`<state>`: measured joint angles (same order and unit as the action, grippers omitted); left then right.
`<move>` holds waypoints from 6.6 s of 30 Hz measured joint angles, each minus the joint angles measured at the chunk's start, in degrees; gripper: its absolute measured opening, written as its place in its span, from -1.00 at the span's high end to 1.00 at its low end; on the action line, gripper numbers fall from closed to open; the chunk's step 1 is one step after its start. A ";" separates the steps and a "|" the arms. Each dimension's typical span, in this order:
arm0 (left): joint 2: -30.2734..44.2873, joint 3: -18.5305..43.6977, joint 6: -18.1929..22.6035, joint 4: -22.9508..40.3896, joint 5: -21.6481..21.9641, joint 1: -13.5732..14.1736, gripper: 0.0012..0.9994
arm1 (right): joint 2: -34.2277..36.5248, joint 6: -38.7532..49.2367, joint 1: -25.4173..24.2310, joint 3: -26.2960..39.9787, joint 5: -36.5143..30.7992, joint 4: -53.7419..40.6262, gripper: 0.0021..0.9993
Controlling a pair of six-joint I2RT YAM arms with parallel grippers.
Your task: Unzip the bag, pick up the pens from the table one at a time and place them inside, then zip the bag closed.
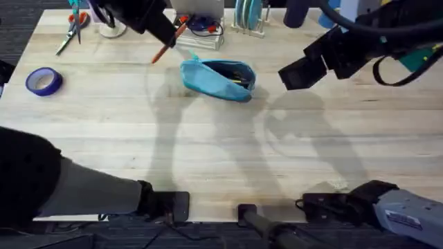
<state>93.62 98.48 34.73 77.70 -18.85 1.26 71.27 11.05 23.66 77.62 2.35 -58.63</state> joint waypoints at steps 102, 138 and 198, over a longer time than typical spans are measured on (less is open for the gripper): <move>15.48 0.00 40.99 -9.76 -2.77 16.83 0.92 | 0.00 -0.16 0.00 0.00 -0.02 0.00 -1.00; 20.33 0.00 41.00 -7.87 -2.25 16.87 0.92 | 0.00 -0.15 0.00 0.00 -0.01 0.00 -1.00; 8.33 3.58 35.01 -4.27 -5.40 16.05 -0.99 | 0.00 -0.16 0.00 0.00 -0.02 0.00 -1.00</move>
<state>101.95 102.06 69.73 73.43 -24.25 17.31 71.26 10.89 23.66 77.62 2.33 -58.63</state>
